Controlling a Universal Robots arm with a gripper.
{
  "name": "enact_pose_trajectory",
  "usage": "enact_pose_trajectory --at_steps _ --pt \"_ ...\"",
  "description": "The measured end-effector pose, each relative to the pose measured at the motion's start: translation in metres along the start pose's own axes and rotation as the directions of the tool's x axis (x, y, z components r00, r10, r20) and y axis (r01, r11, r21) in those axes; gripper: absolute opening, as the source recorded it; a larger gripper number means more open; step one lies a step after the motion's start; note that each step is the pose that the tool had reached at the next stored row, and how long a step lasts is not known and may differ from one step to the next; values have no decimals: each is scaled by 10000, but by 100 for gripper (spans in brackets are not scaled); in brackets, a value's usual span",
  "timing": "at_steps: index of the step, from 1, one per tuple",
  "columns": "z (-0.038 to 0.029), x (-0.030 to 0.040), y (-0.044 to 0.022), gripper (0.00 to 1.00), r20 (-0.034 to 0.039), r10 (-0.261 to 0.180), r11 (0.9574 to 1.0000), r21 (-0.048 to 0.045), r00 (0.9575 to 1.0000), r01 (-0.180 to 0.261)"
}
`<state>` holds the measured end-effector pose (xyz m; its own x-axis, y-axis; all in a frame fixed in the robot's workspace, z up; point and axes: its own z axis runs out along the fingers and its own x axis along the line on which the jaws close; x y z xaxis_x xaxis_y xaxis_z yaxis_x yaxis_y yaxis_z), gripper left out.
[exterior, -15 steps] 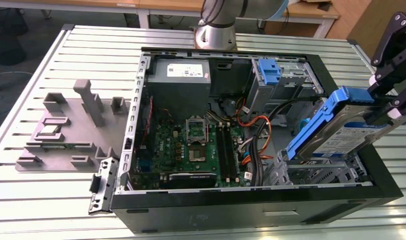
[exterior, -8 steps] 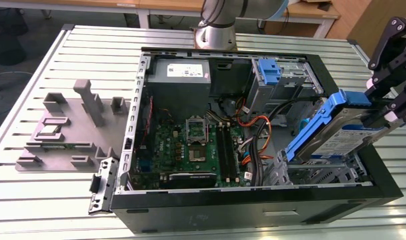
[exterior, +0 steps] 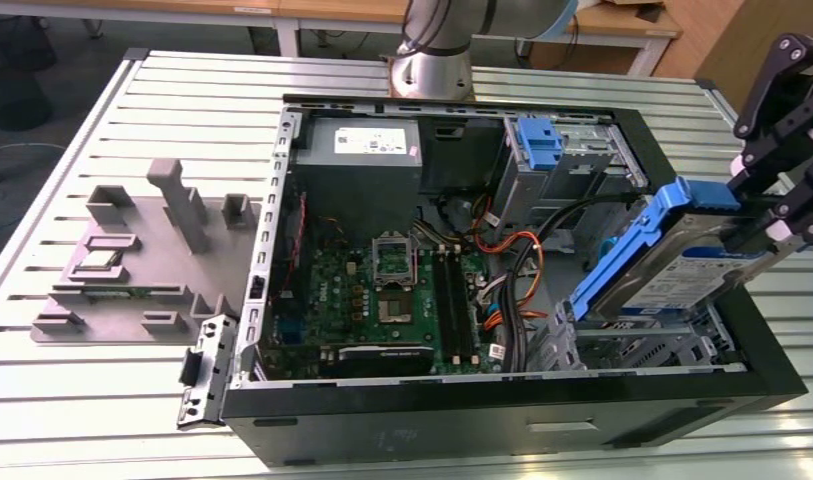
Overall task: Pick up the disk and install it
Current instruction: 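Insert the disk into the insertion slot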
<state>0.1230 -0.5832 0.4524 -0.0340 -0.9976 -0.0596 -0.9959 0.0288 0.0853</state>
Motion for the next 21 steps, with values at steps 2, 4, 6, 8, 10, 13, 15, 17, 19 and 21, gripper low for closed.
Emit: enact_pose_trajectory --at_steps 2,4,6,8,10,13,15,17,19,21 --pt "10 -6 -1 35 0 0 10000 0 10000 0" --pt "25 -8 -2 35 2 0 10000 0 10000 0" --pt "32 -12 -2 35 0 0 10000 0 10000 0" --pt "38 -14 -3 35 1 0 10000 0 10000 0" --pt "51 -15 -4 35 1 0 10000 0 10000 0" --pt "79 -15 -6 35 -1 -5 10000 0 10000 5" --pt "104 -13 -8 35 -2 -13 10000 -1 10000 13" --pt "133 -11 -10 35 -2 -23 10000 -1 10000 23" --pt "156 -10 -12 35 -4 -39 10000 -2 10000 39" --pt "159 -10 -13 35 -6 -60 10000 -3 10000 60"
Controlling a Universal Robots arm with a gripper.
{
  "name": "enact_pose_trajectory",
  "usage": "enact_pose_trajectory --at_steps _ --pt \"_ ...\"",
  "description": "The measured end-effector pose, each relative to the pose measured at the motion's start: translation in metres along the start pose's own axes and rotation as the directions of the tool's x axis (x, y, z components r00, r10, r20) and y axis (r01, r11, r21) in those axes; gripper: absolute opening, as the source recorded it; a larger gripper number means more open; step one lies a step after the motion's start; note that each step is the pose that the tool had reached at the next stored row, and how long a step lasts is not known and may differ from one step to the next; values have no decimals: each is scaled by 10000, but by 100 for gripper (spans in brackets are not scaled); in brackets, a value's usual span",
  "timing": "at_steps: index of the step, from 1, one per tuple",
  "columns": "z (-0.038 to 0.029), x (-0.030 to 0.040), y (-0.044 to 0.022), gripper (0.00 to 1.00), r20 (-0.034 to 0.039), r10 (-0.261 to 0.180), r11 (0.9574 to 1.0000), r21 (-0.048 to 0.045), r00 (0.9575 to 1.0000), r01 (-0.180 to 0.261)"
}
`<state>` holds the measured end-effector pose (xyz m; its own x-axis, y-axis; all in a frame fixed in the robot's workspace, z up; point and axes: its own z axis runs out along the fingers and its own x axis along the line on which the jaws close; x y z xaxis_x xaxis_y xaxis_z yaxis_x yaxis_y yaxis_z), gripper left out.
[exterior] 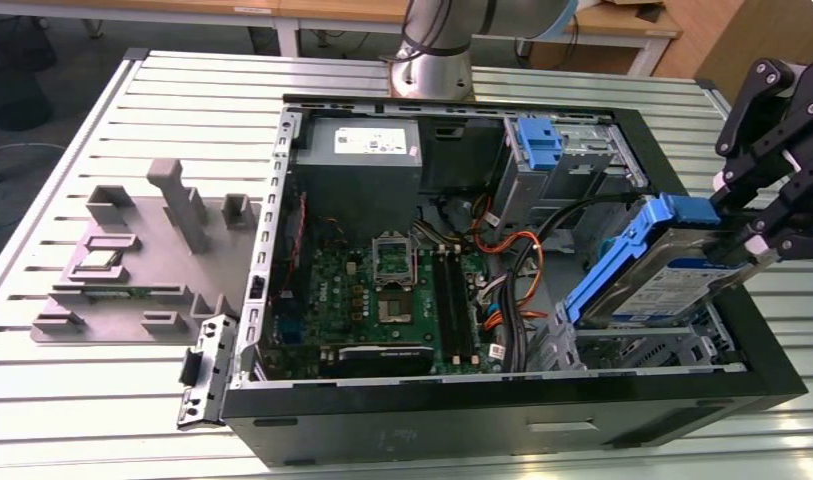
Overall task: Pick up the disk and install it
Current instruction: 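Insert the disk into the insertion slot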
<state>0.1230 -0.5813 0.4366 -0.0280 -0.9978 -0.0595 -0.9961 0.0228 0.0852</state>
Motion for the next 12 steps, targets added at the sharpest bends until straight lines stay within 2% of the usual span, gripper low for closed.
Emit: enact_pose_trajectory --at_steps 8,12 --pt "6 1 -1 35 -8 -133 9999 -9 9999 133" --pt "74 6 -7 35 -10 -135 9999 -9 9999 135"
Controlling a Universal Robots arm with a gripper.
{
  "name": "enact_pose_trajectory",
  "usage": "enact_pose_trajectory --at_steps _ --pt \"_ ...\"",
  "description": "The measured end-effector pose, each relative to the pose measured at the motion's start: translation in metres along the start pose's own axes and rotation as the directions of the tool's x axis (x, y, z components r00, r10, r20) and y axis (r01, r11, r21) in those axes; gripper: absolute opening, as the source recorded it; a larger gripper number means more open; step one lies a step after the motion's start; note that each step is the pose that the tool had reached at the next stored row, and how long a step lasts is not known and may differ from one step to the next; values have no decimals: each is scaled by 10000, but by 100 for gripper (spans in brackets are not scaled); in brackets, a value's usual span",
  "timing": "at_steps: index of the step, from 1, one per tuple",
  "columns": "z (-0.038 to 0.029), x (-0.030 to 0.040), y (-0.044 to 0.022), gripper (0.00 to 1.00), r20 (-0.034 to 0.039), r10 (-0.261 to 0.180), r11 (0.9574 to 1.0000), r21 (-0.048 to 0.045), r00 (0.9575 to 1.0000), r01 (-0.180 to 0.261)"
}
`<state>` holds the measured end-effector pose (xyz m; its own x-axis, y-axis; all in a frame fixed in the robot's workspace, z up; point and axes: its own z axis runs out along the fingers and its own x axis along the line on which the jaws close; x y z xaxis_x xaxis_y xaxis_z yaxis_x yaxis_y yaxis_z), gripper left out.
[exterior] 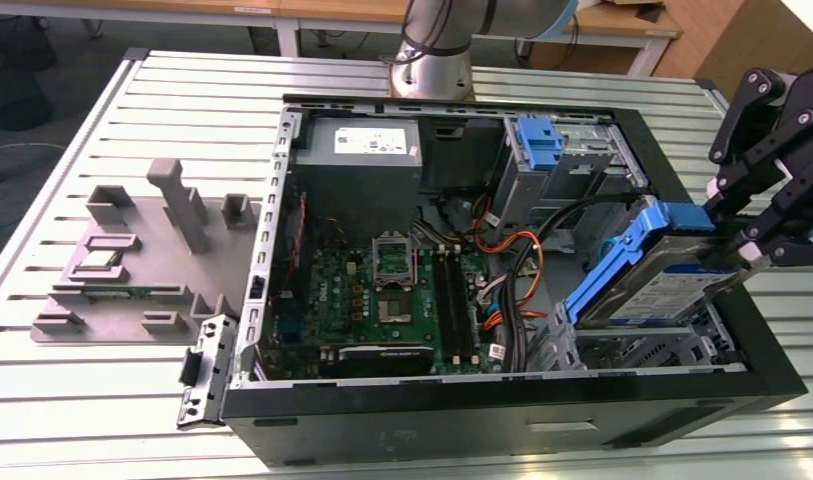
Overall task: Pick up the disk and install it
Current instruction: 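Insert the disk into the insertion slot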
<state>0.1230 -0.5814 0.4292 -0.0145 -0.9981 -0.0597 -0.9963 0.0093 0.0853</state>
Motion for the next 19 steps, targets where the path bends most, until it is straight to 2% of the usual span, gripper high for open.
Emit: enact_pose_trajectory --at_steps 19 --pt "342 21 -29 35 -1 0 10000 0 10000 0"
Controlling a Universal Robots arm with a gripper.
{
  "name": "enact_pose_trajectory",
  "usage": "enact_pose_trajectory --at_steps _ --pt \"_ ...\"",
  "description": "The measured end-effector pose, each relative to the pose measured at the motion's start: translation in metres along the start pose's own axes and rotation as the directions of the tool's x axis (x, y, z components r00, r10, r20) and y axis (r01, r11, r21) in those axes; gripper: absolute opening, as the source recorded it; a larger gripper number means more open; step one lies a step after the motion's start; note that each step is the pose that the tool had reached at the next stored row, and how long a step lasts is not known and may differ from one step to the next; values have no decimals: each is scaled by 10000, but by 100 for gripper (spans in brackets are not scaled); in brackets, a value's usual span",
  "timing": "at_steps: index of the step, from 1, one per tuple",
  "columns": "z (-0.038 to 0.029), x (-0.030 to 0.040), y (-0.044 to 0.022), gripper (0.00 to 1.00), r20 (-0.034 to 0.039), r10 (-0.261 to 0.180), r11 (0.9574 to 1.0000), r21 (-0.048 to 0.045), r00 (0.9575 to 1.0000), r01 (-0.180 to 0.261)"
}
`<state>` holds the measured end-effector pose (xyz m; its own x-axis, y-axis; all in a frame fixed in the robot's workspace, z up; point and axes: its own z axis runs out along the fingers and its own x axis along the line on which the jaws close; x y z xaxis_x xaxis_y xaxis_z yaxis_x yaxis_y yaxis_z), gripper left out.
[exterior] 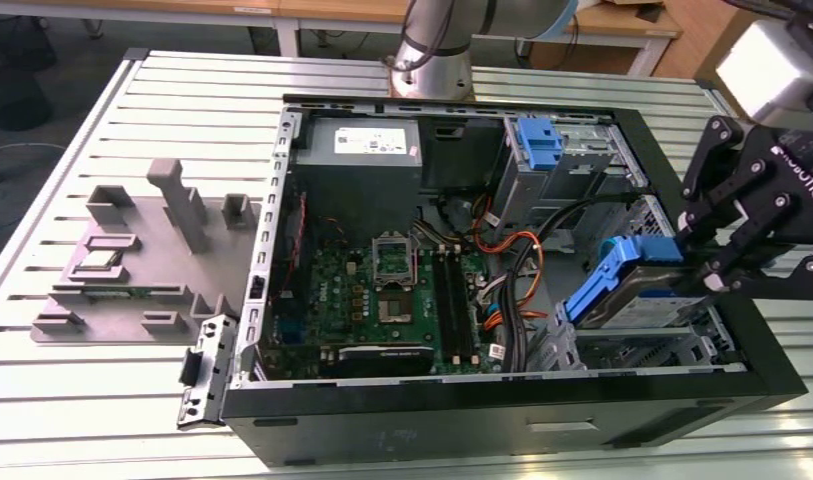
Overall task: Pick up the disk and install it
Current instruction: 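Insert the disk into the insertion slot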
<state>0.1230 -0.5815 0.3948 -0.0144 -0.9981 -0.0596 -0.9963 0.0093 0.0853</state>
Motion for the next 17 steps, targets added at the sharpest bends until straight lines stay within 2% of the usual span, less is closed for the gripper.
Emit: enact_pose_trajectory --at_steps 10,17 --pt "176 10 -15 35 0 0 10000 0 10000 0" --pt "178 11 -15 35 -3 0 10000 1 10000 0"
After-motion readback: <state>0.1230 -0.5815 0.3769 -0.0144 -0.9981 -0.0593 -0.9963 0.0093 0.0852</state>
